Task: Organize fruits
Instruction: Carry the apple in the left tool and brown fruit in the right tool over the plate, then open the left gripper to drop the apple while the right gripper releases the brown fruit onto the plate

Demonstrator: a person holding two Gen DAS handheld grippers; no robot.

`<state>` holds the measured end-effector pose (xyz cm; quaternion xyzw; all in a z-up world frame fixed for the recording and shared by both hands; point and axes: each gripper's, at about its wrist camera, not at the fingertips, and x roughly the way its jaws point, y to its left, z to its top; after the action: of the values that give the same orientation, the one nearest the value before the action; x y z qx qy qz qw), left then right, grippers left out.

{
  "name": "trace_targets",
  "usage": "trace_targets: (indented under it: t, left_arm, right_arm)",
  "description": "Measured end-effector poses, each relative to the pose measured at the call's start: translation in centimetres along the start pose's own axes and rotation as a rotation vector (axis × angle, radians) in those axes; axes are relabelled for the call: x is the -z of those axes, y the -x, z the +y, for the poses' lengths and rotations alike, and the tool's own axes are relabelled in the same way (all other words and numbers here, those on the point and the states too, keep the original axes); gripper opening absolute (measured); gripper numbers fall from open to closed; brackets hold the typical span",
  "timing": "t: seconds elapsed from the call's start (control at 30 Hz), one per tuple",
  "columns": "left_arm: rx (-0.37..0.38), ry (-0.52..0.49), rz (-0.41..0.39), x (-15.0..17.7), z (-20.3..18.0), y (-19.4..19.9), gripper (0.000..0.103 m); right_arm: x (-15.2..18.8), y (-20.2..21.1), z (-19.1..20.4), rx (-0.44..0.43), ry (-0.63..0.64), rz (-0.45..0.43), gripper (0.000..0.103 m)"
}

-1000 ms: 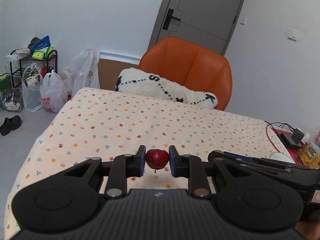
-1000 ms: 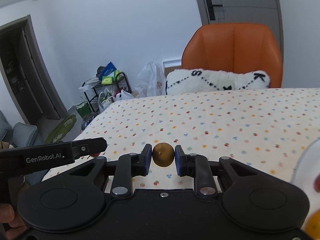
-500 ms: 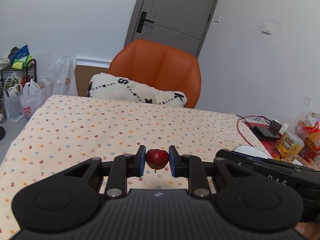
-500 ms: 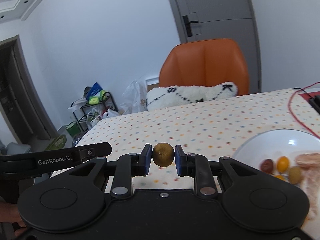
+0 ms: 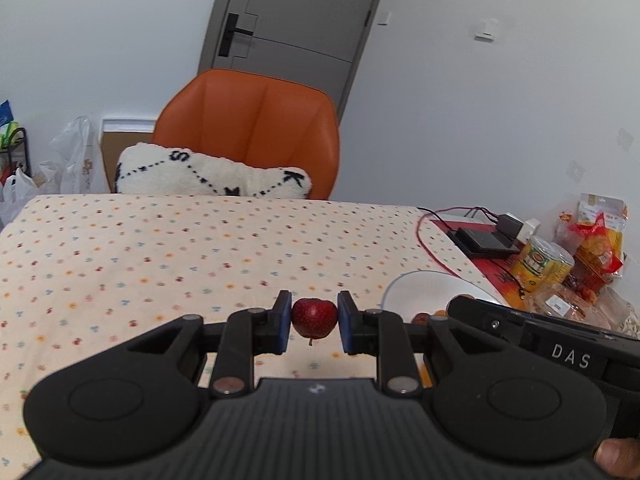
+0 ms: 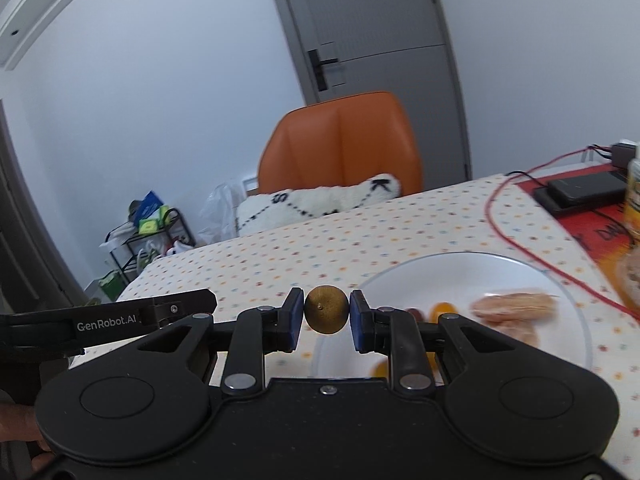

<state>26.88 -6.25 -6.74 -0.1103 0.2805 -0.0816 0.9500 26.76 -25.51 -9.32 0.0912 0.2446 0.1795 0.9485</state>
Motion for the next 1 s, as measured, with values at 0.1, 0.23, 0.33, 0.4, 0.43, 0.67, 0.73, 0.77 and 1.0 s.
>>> trace_targets:
  t: [0.1,0.23,0.33,0.4,0.43,0.67,0.73,0.77,1.0]
  left_arm:
    - [0.019,-0.02,0.009,0.0,-1.4,-0.8,0.023]
    - [0.041,-0.04,0.025,0.2,-3.0,-1.9,0.023]
    - [0.054,-0.052,0.038,0.5,-4.0,-2.7,0.023]
    - [0.063,-0.059,0.048,0.6,-4.6,-3.3,0.023]
    - [0.066,-0.063,0.054,0.7,-5.0,-3.6,0.023]
    - [0.09,-0.091,0.093,1.2,-7.3,-6.0,0.023]
    - [0.095,-0.093,0.105,1.4,-7.7,-6.6,0.023]
    - [0.098,-0.092,0.113,1.4,-7.8,-7.0,0.023]
    - [0.092,-0.071,0.144,1.5,-7.7,-8.3,0.027]
  right_arm:
    - [0.1,0.6,-1.6,0.022,-0.025,-0.005,0.023]
    - [0.3,1.3,-3.6,0.022,-0.07,-0.011,0.023]
    - [0.5,1.7,-4.6,0.032,-0.079,-0.017,0.023]
    - [0.6,1.9,-5.5,0.041,-0.09,-0.02,0.023]
    - [0.6,1.9,-5.9,0.046,-0.096,-0.021,0.023]
    - [1.3,2.3,-9.1,0.079,-0.141,-0.023,0.023]
    - [1.5,2.3,-9.7,0.086,-0.151,-0.021,0.023]
    - [1.6,2.3,-10.0,0.089,-0.157,-0.021,0.023]
    - [2.2,2.1,-12.0,0.108,-0.2,-0.02,0.023]
